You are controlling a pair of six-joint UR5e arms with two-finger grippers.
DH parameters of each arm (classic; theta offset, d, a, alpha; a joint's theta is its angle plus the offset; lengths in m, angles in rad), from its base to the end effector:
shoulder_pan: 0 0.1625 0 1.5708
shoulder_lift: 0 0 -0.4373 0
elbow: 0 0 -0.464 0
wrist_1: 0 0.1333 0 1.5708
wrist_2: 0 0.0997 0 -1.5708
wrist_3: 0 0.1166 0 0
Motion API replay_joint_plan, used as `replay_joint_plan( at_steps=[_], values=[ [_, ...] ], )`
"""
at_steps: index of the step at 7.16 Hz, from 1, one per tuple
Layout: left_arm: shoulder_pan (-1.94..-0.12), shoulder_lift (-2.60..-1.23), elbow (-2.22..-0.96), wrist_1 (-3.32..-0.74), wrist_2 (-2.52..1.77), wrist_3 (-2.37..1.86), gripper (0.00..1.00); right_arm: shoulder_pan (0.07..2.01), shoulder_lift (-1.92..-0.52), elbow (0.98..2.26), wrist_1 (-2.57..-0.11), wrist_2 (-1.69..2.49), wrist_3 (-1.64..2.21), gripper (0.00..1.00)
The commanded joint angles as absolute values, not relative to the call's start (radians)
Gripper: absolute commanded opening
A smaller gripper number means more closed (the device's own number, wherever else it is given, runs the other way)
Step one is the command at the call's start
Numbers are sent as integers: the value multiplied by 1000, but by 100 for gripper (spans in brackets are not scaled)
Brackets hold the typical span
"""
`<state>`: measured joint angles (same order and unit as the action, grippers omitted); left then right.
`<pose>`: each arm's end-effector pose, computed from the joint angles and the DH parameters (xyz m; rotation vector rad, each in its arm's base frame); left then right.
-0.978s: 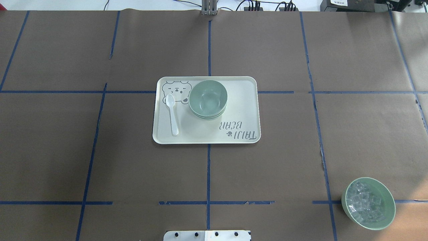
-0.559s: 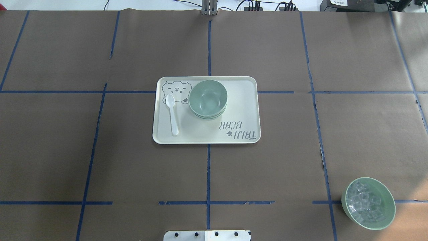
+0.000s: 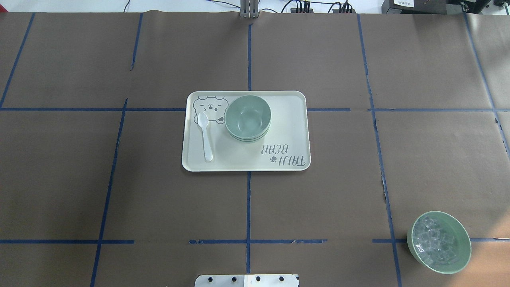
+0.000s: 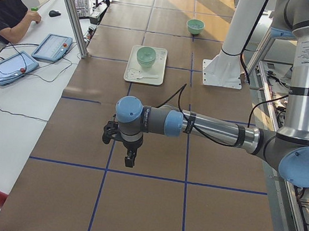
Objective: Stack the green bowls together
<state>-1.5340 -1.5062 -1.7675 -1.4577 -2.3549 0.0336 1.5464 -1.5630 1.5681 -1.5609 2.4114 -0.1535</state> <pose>-0.0313 -0.5345 0.6184 0.0168 0.7843 0.0742 0.0326 -0.5692 0.6737 0.0684 -0.8391 -0.1736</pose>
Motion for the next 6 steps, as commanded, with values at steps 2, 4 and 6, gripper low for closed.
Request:
replay_joint_plan(
  at_steps=[2,4,6],
  values=[
    [-1540,-1506,-1723,-1531,-2350,55,100,1548,-1557,1523,-1477,2414,-92,100],
    [-1540,-1505,-1688,-1551,-2350,57,100,1551,-1552,1540,-1479,2419,-80,100],
    [-1540,-1503,-1686,-1555,-2349,55,100,1555,-1552,1543,-1479,2422,-80,100]
  ],
)
